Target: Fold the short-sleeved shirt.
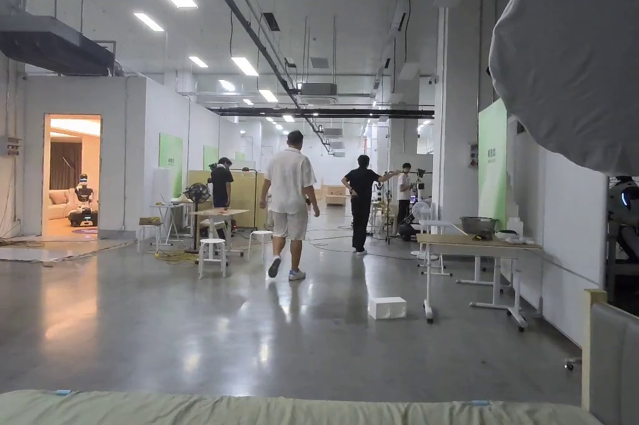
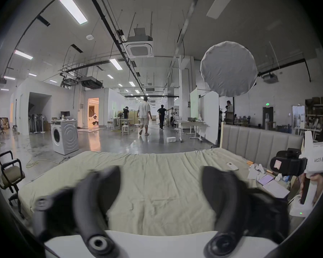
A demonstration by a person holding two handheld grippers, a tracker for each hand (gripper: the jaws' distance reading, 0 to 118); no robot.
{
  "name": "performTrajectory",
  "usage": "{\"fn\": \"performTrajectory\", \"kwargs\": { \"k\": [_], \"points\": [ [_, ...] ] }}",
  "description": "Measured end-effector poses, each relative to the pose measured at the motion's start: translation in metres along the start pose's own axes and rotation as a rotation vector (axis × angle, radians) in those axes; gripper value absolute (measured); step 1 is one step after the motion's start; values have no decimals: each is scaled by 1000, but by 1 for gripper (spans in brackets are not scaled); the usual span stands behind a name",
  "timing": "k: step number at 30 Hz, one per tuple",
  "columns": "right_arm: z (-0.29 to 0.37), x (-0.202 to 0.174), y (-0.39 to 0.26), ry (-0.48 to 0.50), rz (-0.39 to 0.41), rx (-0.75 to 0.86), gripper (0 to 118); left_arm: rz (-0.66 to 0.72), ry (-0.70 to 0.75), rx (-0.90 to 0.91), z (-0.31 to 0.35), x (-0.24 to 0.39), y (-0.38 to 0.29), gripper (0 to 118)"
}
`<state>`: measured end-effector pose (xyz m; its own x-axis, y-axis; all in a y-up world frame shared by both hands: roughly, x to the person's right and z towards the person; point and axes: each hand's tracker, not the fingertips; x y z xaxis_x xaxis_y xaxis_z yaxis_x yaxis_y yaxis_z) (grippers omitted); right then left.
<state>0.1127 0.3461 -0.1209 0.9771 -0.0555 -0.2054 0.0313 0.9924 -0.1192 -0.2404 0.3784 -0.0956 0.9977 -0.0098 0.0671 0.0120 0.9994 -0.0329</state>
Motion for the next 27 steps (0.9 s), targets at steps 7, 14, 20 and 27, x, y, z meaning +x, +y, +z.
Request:
{"fn": "performTrajectory", "kwargs": {
  "k": [7,14,20,27],
  "points": [
    [3,-3,1,9,19,15,118,-28,17,13,-2,10,-1,115],
    [3,0,-1,-28,53,26,118,-31,23,3,-2,11,1,115],
    [2,4,-2,-11,6,24,118,-32,28,-1,-2,5,3,115],
    [1,3,-1,-1,7,11,118,-46,14,-16,-2,8,4,115]
  ]
}}
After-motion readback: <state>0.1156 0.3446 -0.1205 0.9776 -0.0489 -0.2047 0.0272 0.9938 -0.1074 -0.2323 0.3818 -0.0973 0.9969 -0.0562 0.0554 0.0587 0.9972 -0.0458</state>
